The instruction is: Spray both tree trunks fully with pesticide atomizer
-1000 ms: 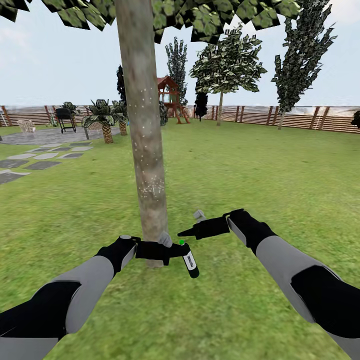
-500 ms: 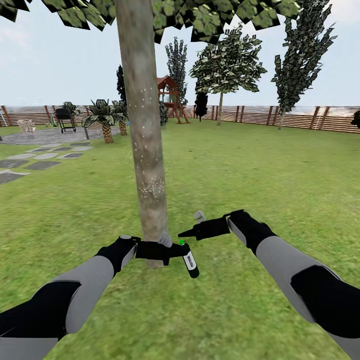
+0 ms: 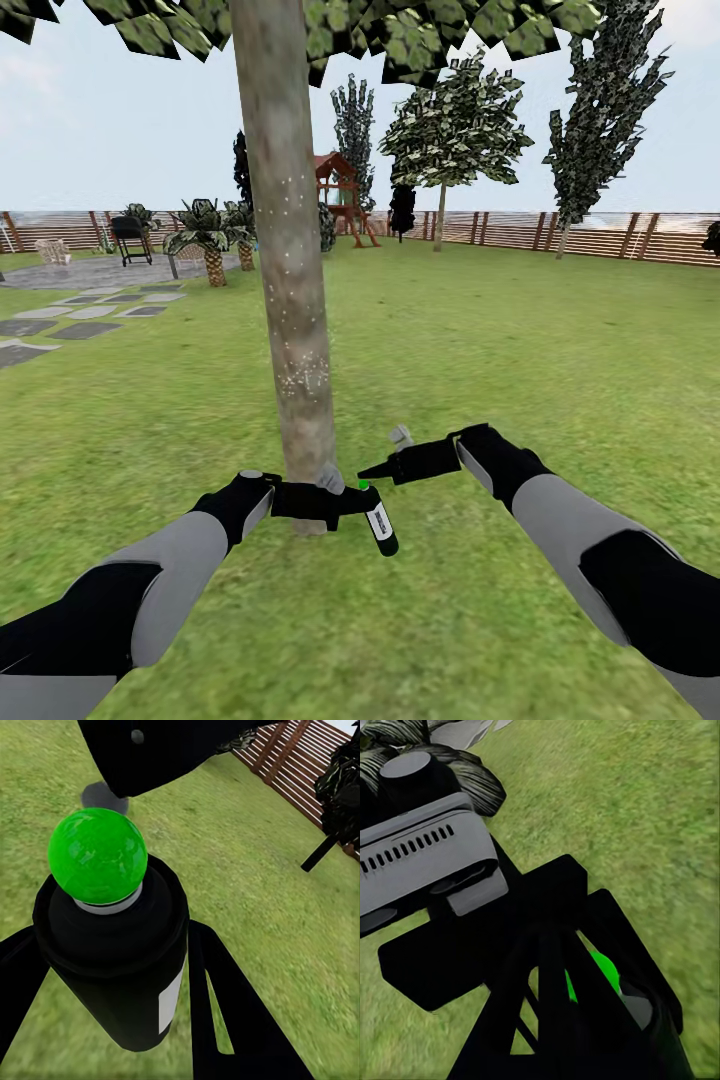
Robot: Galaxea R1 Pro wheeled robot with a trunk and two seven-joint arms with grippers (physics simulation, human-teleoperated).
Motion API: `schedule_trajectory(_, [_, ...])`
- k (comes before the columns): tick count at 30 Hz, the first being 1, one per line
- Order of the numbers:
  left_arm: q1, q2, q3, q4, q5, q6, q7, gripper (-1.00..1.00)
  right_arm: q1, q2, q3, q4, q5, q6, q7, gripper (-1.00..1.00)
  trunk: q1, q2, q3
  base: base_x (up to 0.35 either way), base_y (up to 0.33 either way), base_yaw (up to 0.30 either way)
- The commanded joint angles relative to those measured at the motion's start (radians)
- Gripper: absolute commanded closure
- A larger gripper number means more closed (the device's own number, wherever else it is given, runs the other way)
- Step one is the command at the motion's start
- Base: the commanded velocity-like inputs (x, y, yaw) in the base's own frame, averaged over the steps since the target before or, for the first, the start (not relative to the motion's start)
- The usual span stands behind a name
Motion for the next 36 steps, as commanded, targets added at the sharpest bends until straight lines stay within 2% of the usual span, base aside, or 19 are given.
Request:
schedule_trajectory(1, [-0.001,0.000,0.003,-0.001,-0.005,0.000,-0.003,1.00,-0.001,-0.001,0.006,0.001,-0.009,0.008,0.000,1.00,0.000,-0.001,-0.002,0.000,0.000,0.000])
schedule_trajectory(11, [-0.001,0.000,0.004,0.000,-0.005,-0.001,-0.002,1.00,-0.001,-0.002,0.006,0.003,-0.009,0.008,-0.004,1.00,0.000,-0.001,-0.002,0.000,0.000,0.000])
schedule_trajectory(14, [-0.001,0.000,0.005,0.000,-0.005,-0.001,-0.002,1.00,-0.002,-0.009,0.002,0.003,-0.010,0.008,-0.065,1.00,0.000,-0.001,-0.002,0.000,0.000,0.000])
schedule_trajectory(15, [-0.001,0.000,0.006,0.000,-0.005,-0.001,-0.002,1.00,-0.002,-0.021,0.000,0.003,-0.010,0.008,-0.091,1.00,0.000,-0.001,-0.002,0.000,0.000,0.000])
schedule_trajectory(20, [-0.001,0.000,0.008,0.000,-0.005,-0.002,-0.002,1.00,-0.006,-0.120,-0.007,-0.011,-0.012,0.007,-0.258,1.00,0.000,-0.001,-0.002,0.000,0.000,0.000])
schedule_trajectory(21, [-0.001,0.000,0.009,0.000,-0.005,-0.002,-0.002,1.00,-0.007,-0.143,-0.008,-0.016,-0.012,-0.007,-0.316,1.00,0.000,-0.001,-0.002,0.000,0.000,0.000])
schedule_trajectory(24, [-0.001,0.001,0.012,0.000,-0.007,-0.002,-0.001,1.00,-0.007,-0.184,-0.010,-0.020,-0.013,-0.066,-0.474,1.00,0.000,-0.001,-0.002,0.000,0.000,0.000])
schedule_trajectory(26, [-0.001,0.002,0.013,0.000,-0.008,-0.003,0.000,1.00,-0.007,-0.202,-0.035,-0.020,-0.013,-0.089,-0.607,1.00,0.000,-0.001,-0.002,0.000,0.000,0.000])
schedule_trajectory(27, [-0.001,0.003,0.014,0.001,-0.010,-0.003,0.004,1.00,-0.006,-0.214,-0.085,-0.013,-0.013,-0.134,-0.730,1.00,0.000,-0.001,-0.002,0.000,0.000,0.000])
schedule_trajectory(30, [-0.001,0.006,0.014,0.004,-0.011,-0.003,0.022,1.00,-0.004,-0.239,-0.119,0.060,-0.012,-0.220,-0.896,1.00,0.000,-0.001,-0.002,0.000,0.000,0.000])
schedule_trajectory(31, [-0.001,0.008,0.015,0.006,-0.012,-0.003,0.051,1.00,-0.003,-0.242,-0.122,0.098,-0.012,-0.259,-0.924,-1.00,0.000,-0.001,-0.002,0.000,0.000,0.000])
schedule_trajectory(33, [-0.001,0.010,0.015,0.012,-0.011,-0.002,0.211,1.00,-0.002,-0.246,-0.125,0.213,-0.012,-0.367,-0.962,-1.00,0.000,-0.001,-0.002,0.000,0.000,0.000])
schedule_trajectory(36, [-0.001,0.009,0.016,0.061,-0.005,-0.005,0.464,1.00,0.008,-0.247,-0.127,0.317,-0.012,-0.444,-0.978,-1.00,0.000,-0.001,-0.002,0.000,0.000,0.000])
